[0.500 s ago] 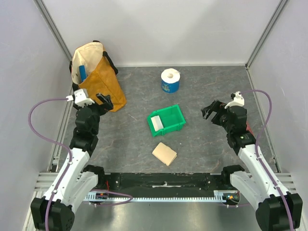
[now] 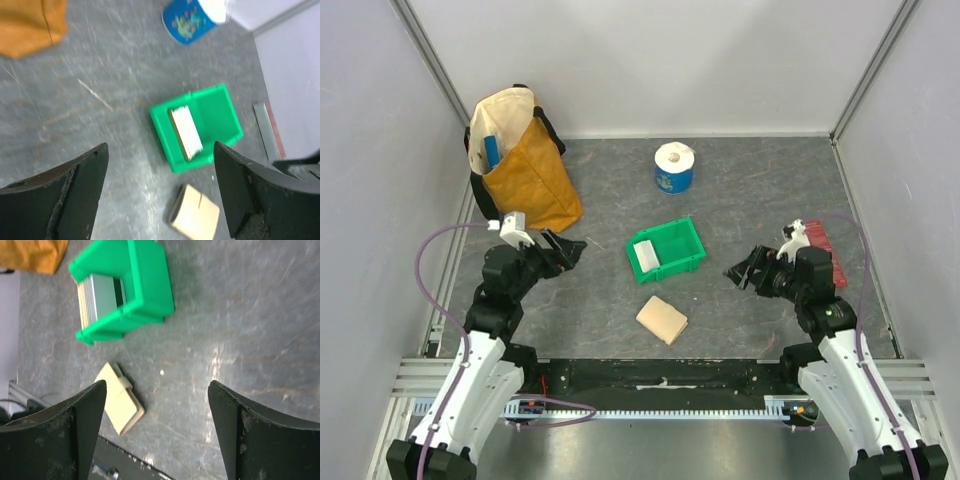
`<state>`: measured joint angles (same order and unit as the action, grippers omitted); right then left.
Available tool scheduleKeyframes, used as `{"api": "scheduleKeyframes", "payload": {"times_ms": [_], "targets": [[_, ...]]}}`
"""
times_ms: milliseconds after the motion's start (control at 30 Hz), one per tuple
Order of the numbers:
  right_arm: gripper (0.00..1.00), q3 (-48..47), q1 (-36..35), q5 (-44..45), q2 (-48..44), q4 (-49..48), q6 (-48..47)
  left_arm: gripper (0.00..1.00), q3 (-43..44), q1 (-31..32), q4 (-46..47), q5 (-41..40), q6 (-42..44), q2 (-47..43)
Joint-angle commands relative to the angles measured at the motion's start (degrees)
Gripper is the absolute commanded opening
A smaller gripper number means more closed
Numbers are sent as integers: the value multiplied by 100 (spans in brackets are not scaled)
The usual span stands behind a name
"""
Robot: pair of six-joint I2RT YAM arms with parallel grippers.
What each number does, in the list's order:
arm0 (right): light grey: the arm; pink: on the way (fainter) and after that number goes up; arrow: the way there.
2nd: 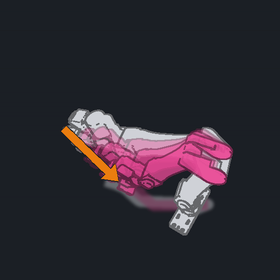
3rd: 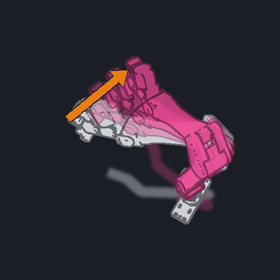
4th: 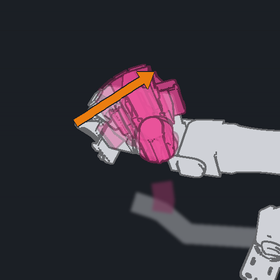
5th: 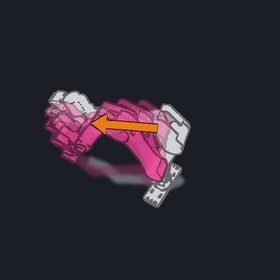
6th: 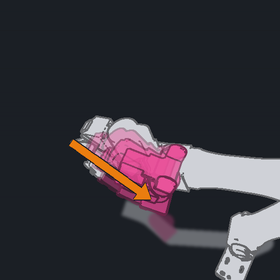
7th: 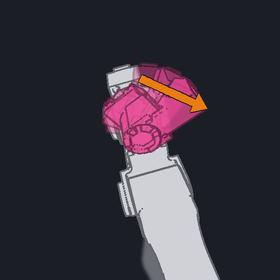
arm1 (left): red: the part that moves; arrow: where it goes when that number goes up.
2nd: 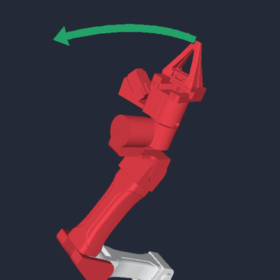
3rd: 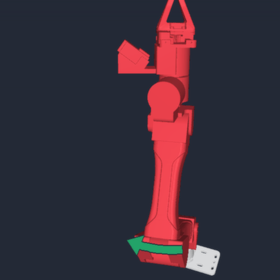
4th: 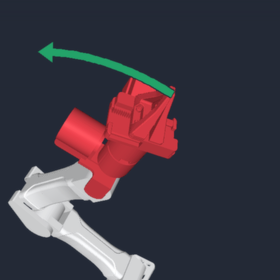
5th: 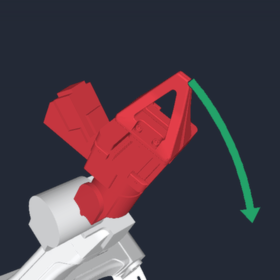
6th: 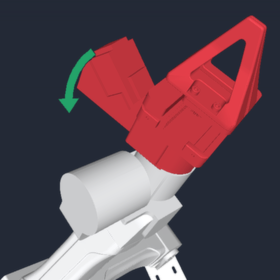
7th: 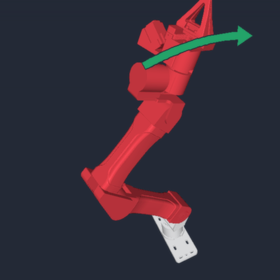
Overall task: Put the credit cards into the card holder
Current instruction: Turn over the card holder at the center of the board.
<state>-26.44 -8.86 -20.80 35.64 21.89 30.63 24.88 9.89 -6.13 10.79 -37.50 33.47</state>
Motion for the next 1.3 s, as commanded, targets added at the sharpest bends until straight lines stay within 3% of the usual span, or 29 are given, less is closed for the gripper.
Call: {"api": "scheduleKeyframes", "payload": {"times_ms": [0,200,300,500,767,1067,1267], "targets": [[87,524,-212,-592,-285,447,399,90,-124,406,-599,829,-241,45],[79,1087,-1133,-382,12,-500,1145,90,-221,2751,-978,-1286,-406,580],[77,1088,-1766,144,399,-878,1585,88,-317,3263,-724,-1421,-574,906],[76,1562,-3032,760,1137,-2336,2736,82,-493,3625,137,-1211,-741,1705],[73,1809,-3718,1095,2253,-3910,3475,76,-608,3775,1438,-833,-935,2795],[60,1457,-4264,1587,3001,-4491,3529,60,-519,3941,2274,-394,-1040,3692],[57,1273,-4308,1667,3081,-4763,3300,42,-564,4108,2511,-261,-1102,3877]]}}
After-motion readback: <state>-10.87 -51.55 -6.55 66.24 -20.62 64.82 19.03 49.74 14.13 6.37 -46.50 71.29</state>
